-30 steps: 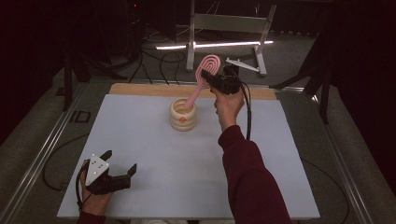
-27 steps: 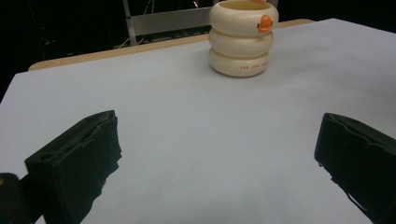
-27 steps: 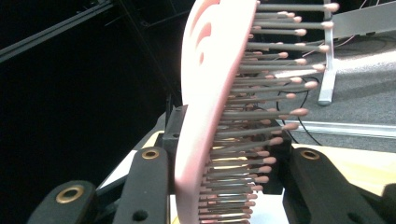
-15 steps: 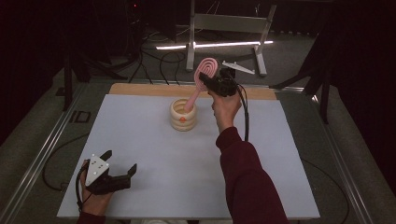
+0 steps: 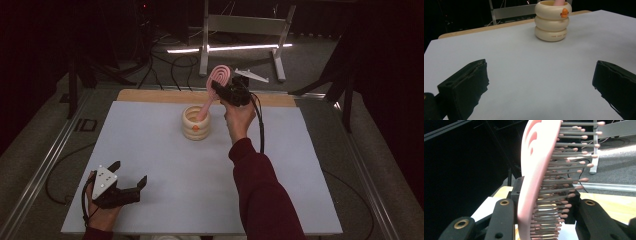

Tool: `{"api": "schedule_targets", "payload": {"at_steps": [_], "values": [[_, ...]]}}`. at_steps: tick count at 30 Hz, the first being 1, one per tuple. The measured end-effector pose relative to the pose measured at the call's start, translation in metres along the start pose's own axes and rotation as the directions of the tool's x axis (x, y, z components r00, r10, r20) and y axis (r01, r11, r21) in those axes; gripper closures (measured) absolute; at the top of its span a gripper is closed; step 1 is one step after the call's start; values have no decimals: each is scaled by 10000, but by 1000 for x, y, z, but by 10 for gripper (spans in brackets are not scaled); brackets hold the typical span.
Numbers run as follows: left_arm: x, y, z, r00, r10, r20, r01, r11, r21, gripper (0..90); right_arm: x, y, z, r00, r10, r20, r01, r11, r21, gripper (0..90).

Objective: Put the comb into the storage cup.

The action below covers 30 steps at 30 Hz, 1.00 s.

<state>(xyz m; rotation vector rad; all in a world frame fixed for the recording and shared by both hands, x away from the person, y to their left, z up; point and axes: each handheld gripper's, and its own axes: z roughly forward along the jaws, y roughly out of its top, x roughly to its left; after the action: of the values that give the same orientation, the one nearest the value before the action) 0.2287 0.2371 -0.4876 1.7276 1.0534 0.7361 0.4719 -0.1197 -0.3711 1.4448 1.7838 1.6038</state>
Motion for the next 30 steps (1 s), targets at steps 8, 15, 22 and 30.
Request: {"api": "schedule_targets", "payload": {"at_steps": [8, 15, 22, 30], "values": [[0, 0, 0, 10000, 3, 22, -3, 10000, -5, 11, -1, -4, 2, 10000, 54, 40, -54, 10000, -1, 631], [-1, 0, 0, 10000, 6, 47, -6, 10000, -17, 11, 2, -8, 4, 10000, 50, 10, -50, 10000, 34, 631], [-1, 0, 1, 10000, 9, 54, -9, 10000, -18, 11, 4, -13, 7, 10000, 83, -17, -83, 9999, 57, 631], [-2, 0, 1, 10000, 18, 73, -18, 10000, -22, 11, 7, -20, 13, 9999, 105, -9, -105, 9998, 149, 631]]}}
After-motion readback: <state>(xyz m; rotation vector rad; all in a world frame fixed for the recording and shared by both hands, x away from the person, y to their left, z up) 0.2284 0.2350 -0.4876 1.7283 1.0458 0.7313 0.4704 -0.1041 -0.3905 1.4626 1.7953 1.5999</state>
